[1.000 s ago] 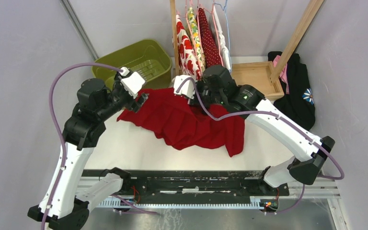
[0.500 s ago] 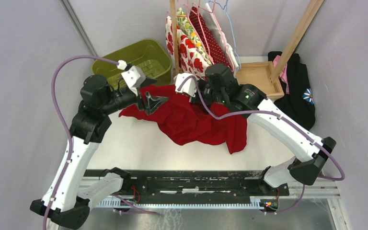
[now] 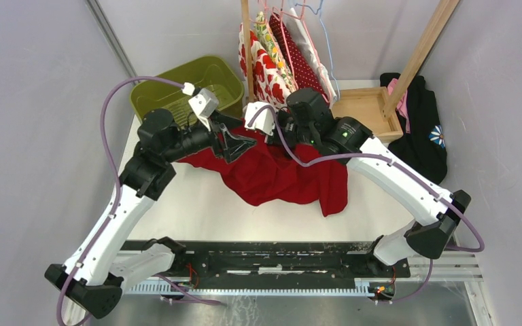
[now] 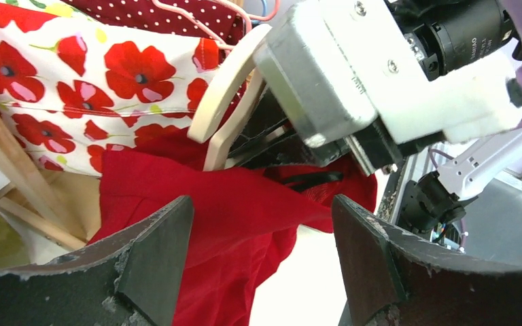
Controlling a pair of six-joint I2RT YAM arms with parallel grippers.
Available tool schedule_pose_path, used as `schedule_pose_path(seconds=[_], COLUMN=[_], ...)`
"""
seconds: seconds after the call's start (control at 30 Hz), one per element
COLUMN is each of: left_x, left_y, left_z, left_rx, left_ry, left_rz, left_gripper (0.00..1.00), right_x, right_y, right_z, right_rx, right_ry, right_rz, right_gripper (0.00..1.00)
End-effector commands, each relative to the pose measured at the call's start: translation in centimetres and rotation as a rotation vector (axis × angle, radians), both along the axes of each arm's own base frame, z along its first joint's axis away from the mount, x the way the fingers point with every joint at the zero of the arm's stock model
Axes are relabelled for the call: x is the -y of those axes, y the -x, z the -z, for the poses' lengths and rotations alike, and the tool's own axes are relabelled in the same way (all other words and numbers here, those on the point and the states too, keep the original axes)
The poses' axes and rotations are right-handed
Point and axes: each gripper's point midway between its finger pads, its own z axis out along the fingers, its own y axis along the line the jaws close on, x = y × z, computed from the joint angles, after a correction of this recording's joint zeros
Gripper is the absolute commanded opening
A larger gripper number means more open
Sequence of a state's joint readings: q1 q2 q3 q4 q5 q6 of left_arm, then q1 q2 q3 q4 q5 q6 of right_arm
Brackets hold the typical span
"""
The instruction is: Remove the skirt from the hanger
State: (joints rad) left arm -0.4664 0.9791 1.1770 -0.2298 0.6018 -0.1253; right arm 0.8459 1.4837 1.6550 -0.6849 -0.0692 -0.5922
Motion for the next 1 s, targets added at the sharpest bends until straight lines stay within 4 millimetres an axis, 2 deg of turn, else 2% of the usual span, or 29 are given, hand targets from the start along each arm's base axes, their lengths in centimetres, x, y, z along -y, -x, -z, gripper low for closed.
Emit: schedule_pose_path(seconds=[0.0,0.13,0.3,0.4,0.57,0.7,0.8,0.97], left_x=[0.8,-1.4,-8.1,-10.0,-11.5,-12.7,-12.9,-12.4], left_y=[-1.0,-2.5,-4.7,-4.9,-5.1,-5.8,-6.4,-7.0], left_z=[-0.5,1.7,4.2,4.7,5.8,6.6,6.5,7.9], left_rx=[-0.03,-0.008,0.02,0.034,0.064,0.095,0.107,0.078], left_ry=[0.032,-0.114,-0.332,-0.364,-0.452,-0.534,-0.537,-0.542], left_rz=[-0.064,-0.194,-0.497,-0.559,-0.595,-0.611,-0.603,-0.565], left_gripper=[0.81,0.81,0.86,0.88,0.93,0.94,0.94,0.93], right_x=[-0.9,-0.2,1.2,1.7,2.2,2.7,3.1,4.0], right_y=[-1.3,-1.3,-1.0,-0.9,-0.4,0.2,0.5,0.8], right_z=[-6.5,-6.9,-6.7,-6.8,-7.9,-8.0,-8.3,-9.2], right_rx=[0.164,0.188,0.201,0.202,0.214,0.209,0.212,0.232], right_ry=[-0.14,-0.123,-0.097,-0.097,-0.112,-0.112,-0.114,-0.121], right_rz=[0.012,0.021,0.045,0.05,0.047,0.036,0.039,0.051], right_gripper=[0.01,0.01,0.01,0.01,0.01,0.01,0.01,0.01])
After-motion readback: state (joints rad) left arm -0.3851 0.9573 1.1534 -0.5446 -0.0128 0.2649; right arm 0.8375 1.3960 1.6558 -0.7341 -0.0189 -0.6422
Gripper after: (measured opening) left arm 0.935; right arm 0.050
